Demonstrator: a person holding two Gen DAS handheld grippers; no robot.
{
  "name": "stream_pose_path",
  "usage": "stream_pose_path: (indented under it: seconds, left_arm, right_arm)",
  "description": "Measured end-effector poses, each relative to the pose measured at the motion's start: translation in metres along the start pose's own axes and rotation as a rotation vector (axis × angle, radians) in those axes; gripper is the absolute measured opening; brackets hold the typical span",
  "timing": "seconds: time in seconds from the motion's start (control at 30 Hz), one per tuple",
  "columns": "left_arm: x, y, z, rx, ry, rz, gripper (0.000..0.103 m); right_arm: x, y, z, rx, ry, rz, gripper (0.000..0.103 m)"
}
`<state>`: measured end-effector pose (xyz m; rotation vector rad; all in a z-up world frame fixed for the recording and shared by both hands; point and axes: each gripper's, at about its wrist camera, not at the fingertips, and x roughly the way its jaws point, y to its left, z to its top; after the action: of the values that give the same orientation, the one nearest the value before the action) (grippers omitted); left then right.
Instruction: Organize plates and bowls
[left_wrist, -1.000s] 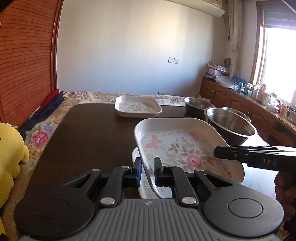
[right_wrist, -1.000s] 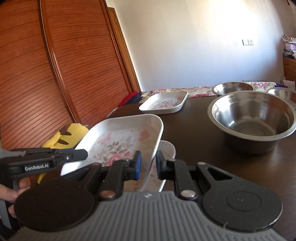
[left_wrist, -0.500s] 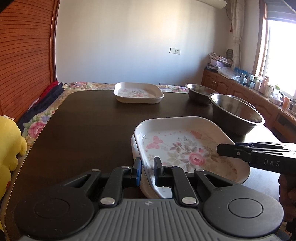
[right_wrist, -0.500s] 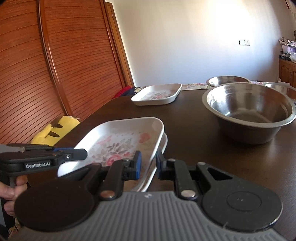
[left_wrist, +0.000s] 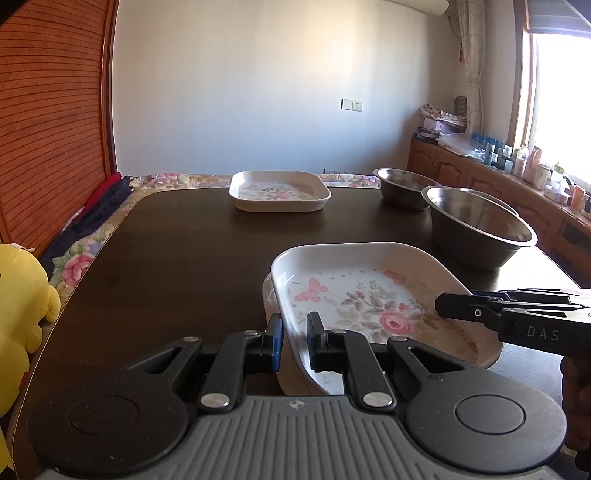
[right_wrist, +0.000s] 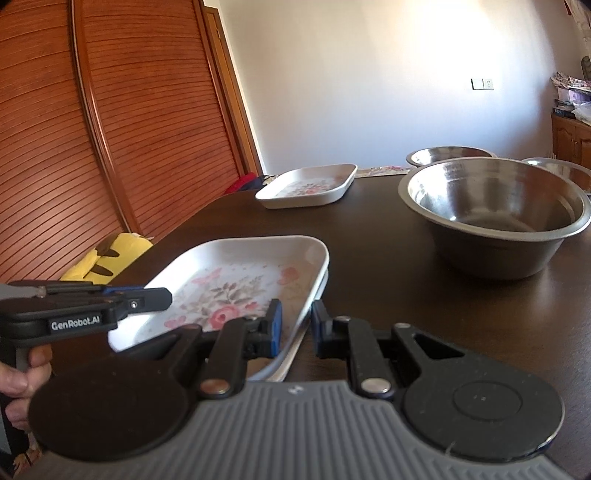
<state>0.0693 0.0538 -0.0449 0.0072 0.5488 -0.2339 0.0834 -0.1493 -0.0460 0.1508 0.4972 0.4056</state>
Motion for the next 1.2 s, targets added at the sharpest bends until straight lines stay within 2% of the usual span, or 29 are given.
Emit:
stream_pose_path:
  seconds: [0.27, 0.67, 0.77, 1.0, 1.13, 1.17, 1.2]
  left_arm:
    - [0.0, 0.001, -0.001, -0.004, 0.001, 0.025, 0.016]
    - [-0.002, 0.005, -0.002, -0.017, -0.008, 0.009, 0.017]
    - [-0.006, 0.004, -0.001, -0.013, -0.017, 0.004, 0.023]
    - [-0.013, -0.002, 0.004, 0.007, -0.041, -0.013, 0.047]
    - [-0.016, -0.005, 0.007, 0.018, -0.051, -0.016, 0.056]
    - [-0.017, -0.006, 0.007, 0.018, -0.054, -0.018, 0.058]
    - [-0.018, -0.006, 0.009, 0.017, -0.059, -0.021, 0.064]
  right_arm:
    - [0.0, -0.001, -0.002, 0.006, -0.011, 0.002, 0.021]
    - [0.0, -0.002, -0.001, 0.016, -0.017, 0.005, 0.021]
    - [-0.003, -0.002, 0.0, 0.022, -0.03, 0.006, 0.021]
    - [-0.009, -0.004, 0.002, 0.025, -0.051, -0.001, 0.021]
    - [-0.013, -0.004, 0.005, 0.018, -0.075, -0.017, 0.022]
    - [-0.015, -0.004, 0.006, 0.016, -0.082, -0.019, 0.023]
    - [-0.016, -0.004, 0.007, 0.014, -0.088, -0.021, 0.029]
